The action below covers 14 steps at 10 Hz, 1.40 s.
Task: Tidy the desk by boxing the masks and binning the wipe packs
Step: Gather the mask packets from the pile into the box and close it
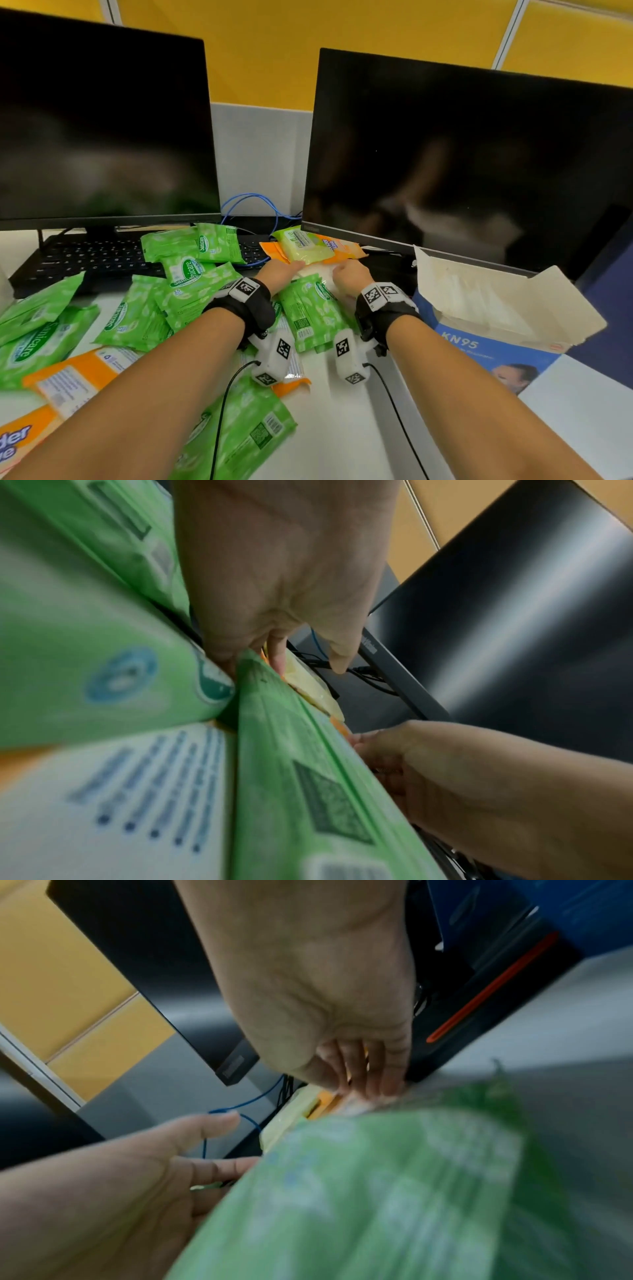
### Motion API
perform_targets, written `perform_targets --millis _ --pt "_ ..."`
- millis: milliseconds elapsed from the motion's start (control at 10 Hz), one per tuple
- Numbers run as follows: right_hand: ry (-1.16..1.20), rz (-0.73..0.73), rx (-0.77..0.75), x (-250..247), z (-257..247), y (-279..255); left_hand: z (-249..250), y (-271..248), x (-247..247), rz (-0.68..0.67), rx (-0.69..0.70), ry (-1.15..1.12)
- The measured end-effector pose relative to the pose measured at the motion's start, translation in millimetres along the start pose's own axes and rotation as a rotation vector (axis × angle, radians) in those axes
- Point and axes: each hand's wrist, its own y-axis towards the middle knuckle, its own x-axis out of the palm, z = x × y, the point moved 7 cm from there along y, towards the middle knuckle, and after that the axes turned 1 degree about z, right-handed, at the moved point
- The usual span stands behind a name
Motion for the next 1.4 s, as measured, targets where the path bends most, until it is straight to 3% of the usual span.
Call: perform_targets --millis 100,300,500,700,800,900,1000,1100,1200,1300,1400 --pt "0.045 0.121 0.08 1 4 8 0 5 5 0.013 0.033 0.016" --pt "0.124 0.118 0.17 3 1 21 0 14 3 0.102 0.06 -0.042" --pt "0.067 -0.016 0.093 16 5 41 -15 32 3 0.111 -0.012 -0.167" --pt "0.292 -0.089 -0.06 19 -8 37 -22 42 6 0.097 0.008 -0.403" --pt "0.164 -0.123 -0.079 20 -7 34 -16 36 -8 0.266 0.094 -0.377" --pt "0.34 -0.101 0.038 13 0 20 1 24 -26 0.407 0.186 -0.295" --pt "0.472 0.025 0.121 1 7 28 27 -4 -65 0.659 0.282 -0.274" --pt "0.39 0.057 0.134 -14 6 28 37 -18 -91 0.791 0.369 -0.305" --pt "0.429 -0.003 0.144 -16 1 30 27 -19 -114 0.89 0.365 -0.298" --pt "0.635 -0.1 0.096 -1 -3 34 5 -8 -116 0.824 0.287 -0.341" --pt "0.947 -0.149 0.161 29 1 58 -23 12 -103 0.626 0.238 -0.391"
